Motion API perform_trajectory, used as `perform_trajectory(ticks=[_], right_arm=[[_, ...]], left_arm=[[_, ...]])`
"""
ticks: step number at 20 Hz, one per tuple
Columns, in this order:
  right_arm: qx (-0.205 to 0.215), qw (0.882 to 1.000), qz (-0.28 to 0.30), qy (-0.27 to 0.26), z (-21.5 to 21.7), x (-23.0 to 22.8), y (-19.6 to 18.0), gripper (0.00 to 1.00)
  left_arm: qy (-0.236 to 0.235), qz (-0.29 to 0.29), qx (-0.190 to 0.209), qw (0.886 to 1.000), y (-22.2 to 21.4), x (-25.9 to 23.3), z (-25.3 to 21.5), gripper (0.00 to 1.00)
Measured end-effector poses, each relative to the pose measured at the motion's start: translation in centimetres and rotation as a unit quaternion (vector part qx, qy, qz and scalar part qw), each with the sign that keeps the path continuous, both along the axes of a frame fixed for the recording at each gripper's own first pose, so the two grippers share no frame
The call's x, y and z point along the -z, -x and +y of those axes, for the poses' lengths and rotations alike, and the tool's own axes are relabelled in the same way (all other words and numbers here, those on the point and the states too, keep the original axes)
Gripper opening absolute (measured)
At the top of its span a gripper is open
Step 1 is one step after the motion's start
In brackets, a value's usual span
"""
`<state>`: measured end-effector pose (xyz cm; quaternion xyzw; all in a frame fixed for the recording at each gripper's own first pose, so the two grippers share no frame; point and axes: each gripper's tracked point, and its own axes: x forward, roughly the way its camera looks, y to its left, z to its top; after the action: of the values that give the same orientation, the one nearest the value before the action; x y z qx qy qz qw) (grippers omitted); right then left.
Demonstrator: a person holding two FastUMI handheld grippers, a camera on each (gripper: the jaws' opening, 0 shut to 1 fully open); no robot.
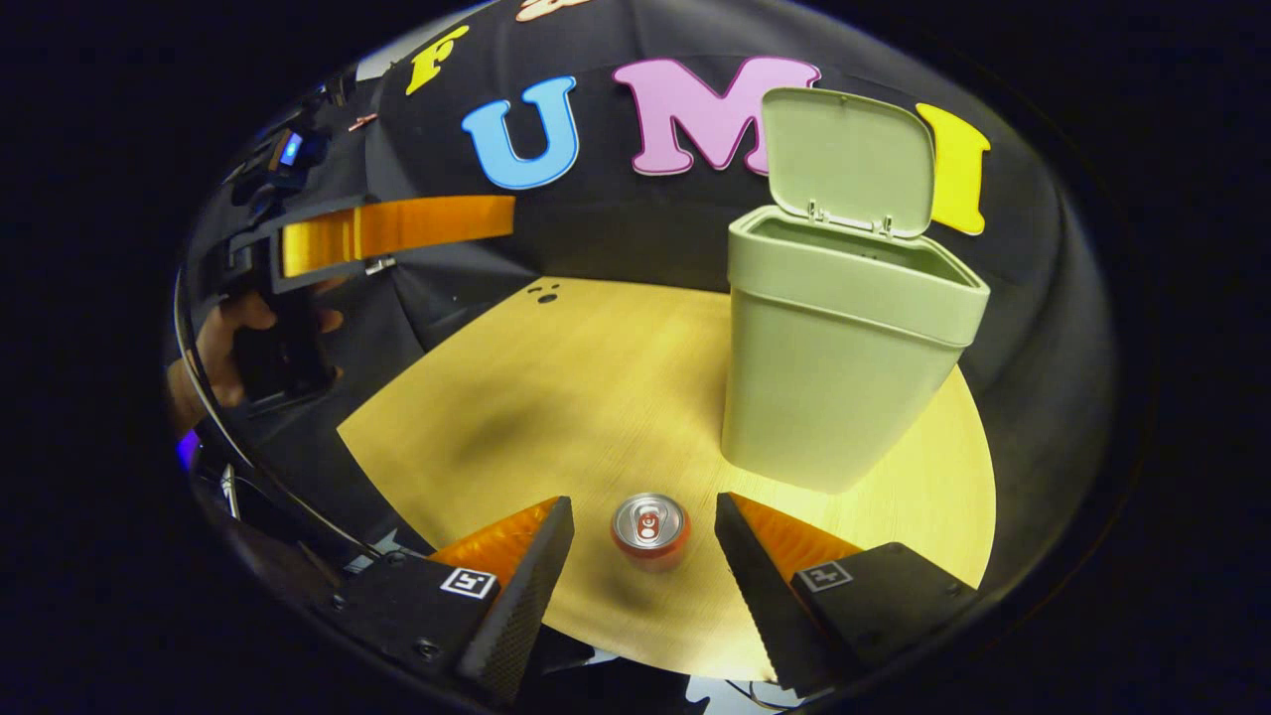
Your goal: Press the lid of the desktop garbage bin to open it, pick up the crumpled paper on the desktop and throw it into the bin, then pick up the pop can on the desktop and drop it into the bin, and finally close the garbage bin lid.
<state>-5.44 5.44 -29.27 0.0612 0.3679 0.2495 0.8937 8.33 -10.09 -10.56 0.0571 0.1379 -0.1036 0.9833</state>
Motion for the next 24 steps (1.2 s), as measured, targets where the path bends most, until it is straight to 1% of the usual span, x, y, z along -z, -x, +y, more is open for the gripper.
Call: perform_trajectory(ticks=[3,7,13,17,21,23,24], right_arm=[[-0.014,1.000,0.015,0.006,1.1,1.6,-0.3,0.94],[-0.044,0.998,0.026,0.039,2.2,3.9,-0.3,0.94],[-0.056,0.994,0.055,0.070,2.4,7.2,-0.6,0.94],[-0.060,0.993,0.071,0.077,2.6,8.4,-0.7,0.94],[-0.064,0.991,0.072,0.091,2.3,8.9,-0.8,0.93],[-0.082,0.989,0.088,0.085,2.6,9.1,-0.3,0.92],[-0.084,0.989,0.087,0.083,2.6,9.1,-0.4,0.87]], left_arm=[[0.004,0.004,-0.017,1.000,1.0,0.4,1.8,0.97],[0.002,0.006,-0.036,0.999,1.9,0.6,4.0,0.97],[0.005,0.014,-0.054,0.998,2.4,1.5,6.2,0.97],[0.005,0.019,-0.054,0.998,2.1,1.9,6.7,0.97],[0.010,0.022,-0.051,0.998,1.5,2.2,6.9,0.97],[0.012,0.024,-0.050,0.998,1.1,2.4,6.9,0.97],[0.012,0.025,-0.049,0.998,1.0,2.5,6.9,0.97]])
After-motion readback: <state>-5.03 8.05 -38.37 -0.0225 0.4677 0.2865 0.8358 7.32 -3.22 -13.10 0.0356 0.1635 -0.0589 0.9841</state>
